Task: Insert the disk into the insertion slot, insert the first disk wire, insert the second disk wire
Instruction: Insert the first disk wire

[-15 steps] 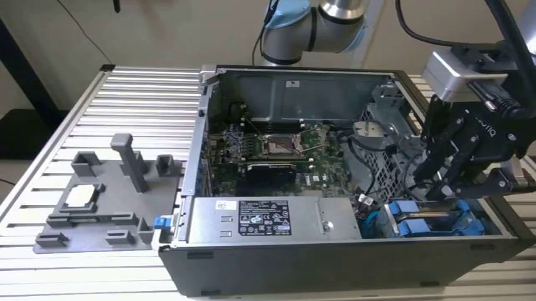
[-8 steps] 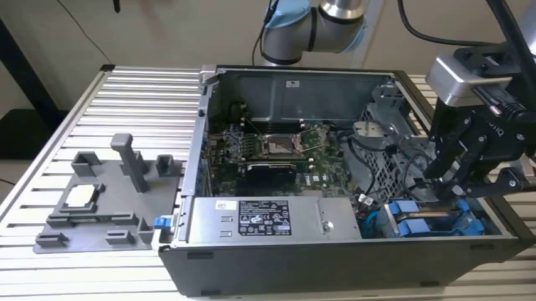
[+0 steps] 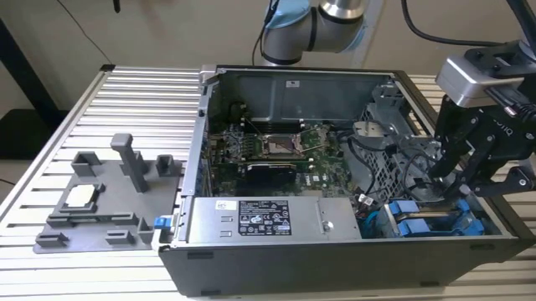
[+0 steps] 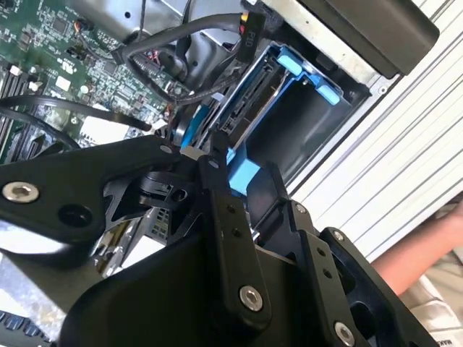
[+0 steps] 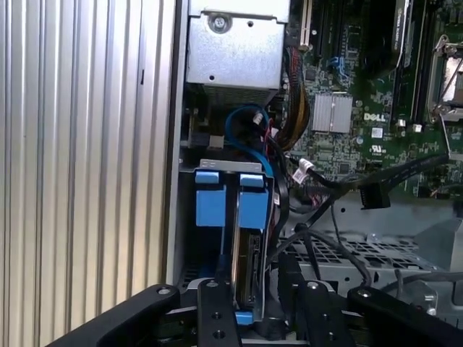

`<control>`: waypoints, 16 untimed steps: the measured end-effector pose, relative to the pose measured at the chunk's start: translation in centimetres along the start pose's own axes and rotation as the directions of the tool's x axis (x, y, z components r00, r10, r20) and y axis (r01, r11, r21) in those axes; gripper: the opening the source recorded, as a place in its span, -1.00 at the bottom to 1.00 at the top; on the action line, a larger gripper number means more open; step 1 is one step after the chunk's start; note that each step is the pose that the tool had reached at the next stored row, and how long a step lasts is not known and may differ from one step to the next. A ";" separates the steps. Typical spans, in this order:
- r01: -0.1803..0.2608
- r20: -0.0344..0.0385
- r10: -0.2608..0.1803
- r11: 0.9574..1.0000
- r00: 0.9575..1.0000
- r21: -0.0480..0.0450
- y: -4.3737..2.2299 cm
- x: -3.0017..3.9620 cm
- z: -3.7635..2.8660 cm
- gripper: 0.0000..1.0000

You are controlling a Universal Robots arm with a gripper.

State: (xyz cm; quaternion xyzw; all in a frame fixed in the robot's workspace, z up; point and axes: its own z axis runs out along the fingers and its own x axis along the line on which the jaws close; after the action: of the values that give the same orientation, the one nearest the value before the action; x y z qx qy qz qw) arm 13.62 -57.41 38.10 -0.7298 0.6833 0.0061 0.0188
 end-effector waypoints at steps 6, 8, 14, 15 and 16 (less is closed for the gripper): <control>0.015 0.000 -0.015 1.000 1.000 -0.001 -0.45 -0.37 0.06 -0.21; 0.020 0.000 -0.020 1.000 1.000 -0.001 -0.71 -0.44 0.08 -0.21; 0.034 0.000 -0.034 0.999 0.999 -0.001 -1.35 -0.76 0.17 -0.21; 0.036 0.001 -0.036 0.999 0.999 -0.001 -1.44 -0.81 0.18 -0.21; 0.038 0.000 -0.038 0.999 0.999 -0.001 -1.54 -0.86 0.19 -0.21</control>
State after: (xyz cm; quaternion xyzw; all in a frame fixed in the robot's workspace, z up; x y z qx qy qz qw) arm 15.09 -56.45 37.97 -0.7429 0.6692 0.0063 0.0186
